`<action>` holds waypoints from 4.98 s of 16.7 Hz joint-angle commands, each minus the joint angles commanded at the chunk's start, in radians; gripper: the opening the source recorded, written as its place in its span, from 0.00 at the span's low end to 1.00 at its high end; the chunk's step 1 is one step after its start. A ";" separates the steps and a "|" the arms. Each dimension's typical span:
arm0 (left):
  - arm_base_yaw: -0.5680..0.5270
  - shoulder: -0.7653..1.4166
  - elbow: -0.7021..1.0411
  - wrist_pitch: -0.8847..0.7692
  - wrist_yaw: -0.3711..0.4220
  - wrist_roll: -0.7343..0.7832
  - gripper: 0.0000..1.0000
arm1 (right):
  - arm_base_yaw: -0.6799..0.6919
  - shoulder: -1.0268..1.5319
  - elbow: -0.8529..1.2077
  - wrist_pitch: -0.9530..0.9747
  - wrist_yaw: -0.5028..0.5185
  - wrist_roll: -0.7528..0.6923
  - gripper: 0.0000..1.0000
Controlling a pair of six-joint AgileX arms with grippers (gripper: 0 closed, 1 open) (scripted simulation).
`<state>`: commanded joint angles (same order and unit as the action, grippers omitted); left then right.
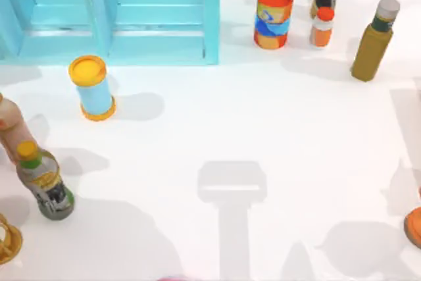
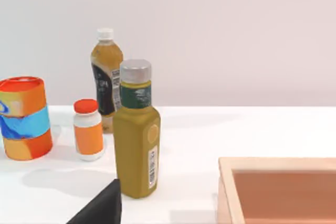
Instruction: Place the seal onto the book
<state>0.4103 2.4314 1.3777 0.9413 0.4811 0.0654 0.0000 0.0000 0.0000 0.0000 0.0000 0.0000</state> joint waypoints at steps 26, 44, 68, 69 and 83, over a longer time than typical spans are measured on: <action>0.185 -0.772 -0.387 -0.451 0.229 0.030 0.00 | 0.000 0.000 0.000 0.000 0.000 0.000 1.00; 0.022 -0.994 -0.463 -0.598 0.126 -0.197 0.00 | 0.000 0.000 0.000 0.000 0.000 0.000 1.00; -1.502 -0.520 -0.307 -0.692 -1.510 -2.096 0.00 | 0.000 0.000 0.000 0.000 0.000 0.000 1.00; -1.518 -0.494 -0.307 -0.692 -1.554 -2.139 0.00 | 0.000 0.000 0.000 0.000 0.000 0.000 1.00; -1.557 -0.454 -0.312 -0.716 -1.648 -2.240 0.00 | 0.000 0.000 0.000 0.000 0.000 0.000 1.00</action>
<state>-1.1463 1.9777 1.0657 0.2255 -1.1671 -2.1750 0.0000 0.0000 0.0000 0.0000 0.0000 0.0000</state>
